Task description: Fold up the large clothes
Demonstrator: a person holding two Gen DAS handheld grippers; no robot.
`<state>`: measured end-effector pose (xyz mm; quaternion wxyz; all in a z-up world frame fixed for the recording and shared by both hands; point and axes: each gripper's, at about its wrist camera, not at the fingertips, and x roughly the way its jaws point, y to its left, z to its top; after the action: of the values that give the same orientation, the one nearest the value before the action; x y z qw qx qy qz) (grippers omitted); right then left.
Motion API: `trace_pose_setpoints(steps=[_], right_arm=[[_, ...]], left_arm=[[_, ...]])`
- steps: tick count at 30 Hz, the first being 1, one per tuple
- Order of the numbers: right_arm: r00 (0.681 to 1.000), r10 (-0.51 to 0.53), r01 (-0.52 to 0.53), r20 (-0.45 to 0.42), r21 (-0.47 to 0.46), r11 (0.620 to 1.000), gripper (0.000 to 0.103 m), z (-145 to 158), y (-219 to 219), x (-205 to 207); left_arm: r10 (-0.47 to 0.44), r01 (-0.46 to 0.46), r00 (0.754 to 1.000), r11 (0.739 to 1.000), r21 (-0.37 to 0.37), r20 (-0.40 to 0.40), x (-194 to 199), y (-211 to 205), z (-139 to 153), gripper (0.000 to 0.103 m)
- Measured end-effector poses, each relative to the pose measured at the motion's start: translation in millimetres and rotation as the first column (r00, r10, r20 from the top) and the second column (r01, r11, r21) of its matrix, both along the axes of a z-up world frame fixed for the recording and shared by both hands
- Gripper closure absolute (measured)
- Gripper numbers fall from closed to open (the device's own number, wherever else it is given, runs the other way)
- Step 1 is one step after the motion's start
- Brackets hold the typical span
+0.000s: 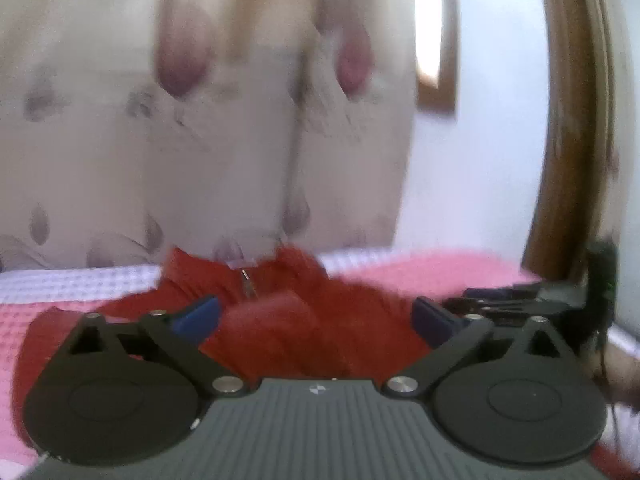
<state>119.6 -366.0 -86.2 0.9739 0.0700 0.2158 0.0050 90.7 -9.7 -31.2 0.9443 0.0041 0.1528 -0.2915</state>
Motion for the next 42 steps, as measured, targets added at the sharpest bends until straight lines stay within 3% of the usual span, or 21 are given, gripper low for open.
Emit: trace_pose_setpoints(steps=[1,3,5,7,9,14,16,18,23,26,27,29,31,35,37,39,42], right_arm=[[0.998,0.020,-0.021,0.056,0.017,1.000,0.061,17.0,4.1,-6.0],[0.989,0.096,-0.098,0.116,0.011,0.995,0.059,46.7,21.3,-6.7],[0.975,0.191,-0.191,0.116,-0.013,0.982,0.061,68.7,50.0,5.3],[0.955,0.282,-0.280,0.086,-0.041,0.959,0.067,80.3,87.9,27.4],[0.938,0.345,-0.340,0.042,-0.095,0.936,0.079,80.4,125.6,51.8],[0.926,0.358,-0.373,-0.117,-0.145,0.917,0.083,48.6,169.4,106.2],[0.926,0.326,-0.357,-0.189,-0.159,0.921,0.084,29.9,169.1,119.5],[0.917,0.321,-0.357,-0.238,-0.126,0.926,0.084,18.8,162.7,120.3],[0.892,0.325,-0.361,-0.313,-0.064,0.930,0.085,-4.6,157.9,119.0],[0.887,0.324,-0.352,-0.329,-0.027,0.936,0.085,-15.1,155.1,123.4],[0.887,0.324,-0.347,-0.329,-0.015,0.938,0.086,-18.4,154.9,124.5],[0.888,0.323,-0.351,-0.326,-0.028,0.936,0.086,-20.7,157.4,124.7],[0.892,0.320,-0.353,-0.318,-0.050,0.934,0.086,-20.8,160.0,122.4],[0.897,0.316,-0.368,-0.308,-0.127,0.921,0.086,-23.6,168.3,119.1],[0.896,0.320,-0.364,-0.308,-0.096,0.927,0.086,-22.8,164.4,121.1],[0.896,0.327,-0.357,-0.302,-0.050,0.933,0.085,-23.1,157.7,122.4],[0.899,0.327,-0.356,-0.290,-0.048,0.933,0.085,-25.5,157.7,122.5]], left_arm=[[0.021,-0.021,1.000,0.999,-0.034,0.012,0.0,15.1,5.3,0.001],[0.099,-0.098,0.995,0.995,-0.020,0.025,9.1,33.3,16.7,0.019],[0.201,-0.202,0.979,0.979,0.037,0.016,27.9,47.6,20.2,0.059],[0.255,-0.253,0.966,0.966,0.054,-0.034,51.3,60.7,16.6,0.068],[0.291,-0.289,0.954,0.956,0.045,-0.077,72.5,74.5,10.9,0.068],[0.359,-0.341,0.918,0.931,0.126,-0.169,121.5,94.1,-28.4,0.068],[0.403,-0.375,0.883,0.914,0.153,-0.240,135.6,107.8,-47.0,0.069],[0.408,-0.385,0.857,0.913,0.135,-0.316,144.1,123.0,-63.6,0.070],[0.379,-0.393,0.831,0.918,0.054,-0.408,151.4,147.7,-86.2,0.073],[0.379,-0.413,0.809,0.910,0.024,-0.450,157.1,160.2,-98.0,0.088],[0.373,-0.418,0.806,0.909,0.005,-0.459,158.6,166.1,-103.9,0.090],[0.313,-0.410,0.815,0.906,-0.103,-0.488,159.9,183.0,-118.9,0.091],[0.261,-0.413,0.807,0.891,-0.191,-0.529,161.1,198.5,-125.1,0.092],[0.352,-0.442,0.817,0.891,-0.105,-0.456,150.0,197.9,-98.5,0.093],[0.380,-0.467,0.822,0.876,-0.121,-0.423,150.0,205.4,-83.9,0.093],[0.430,-0.494,0.818,0.865,-0.085,-0.383,155.6,207.5,-71.6,0.087],[0.396,-0.450,0.825,0.892,-0.046,-0.403,167.3,197.4,-70.4,0.087]])
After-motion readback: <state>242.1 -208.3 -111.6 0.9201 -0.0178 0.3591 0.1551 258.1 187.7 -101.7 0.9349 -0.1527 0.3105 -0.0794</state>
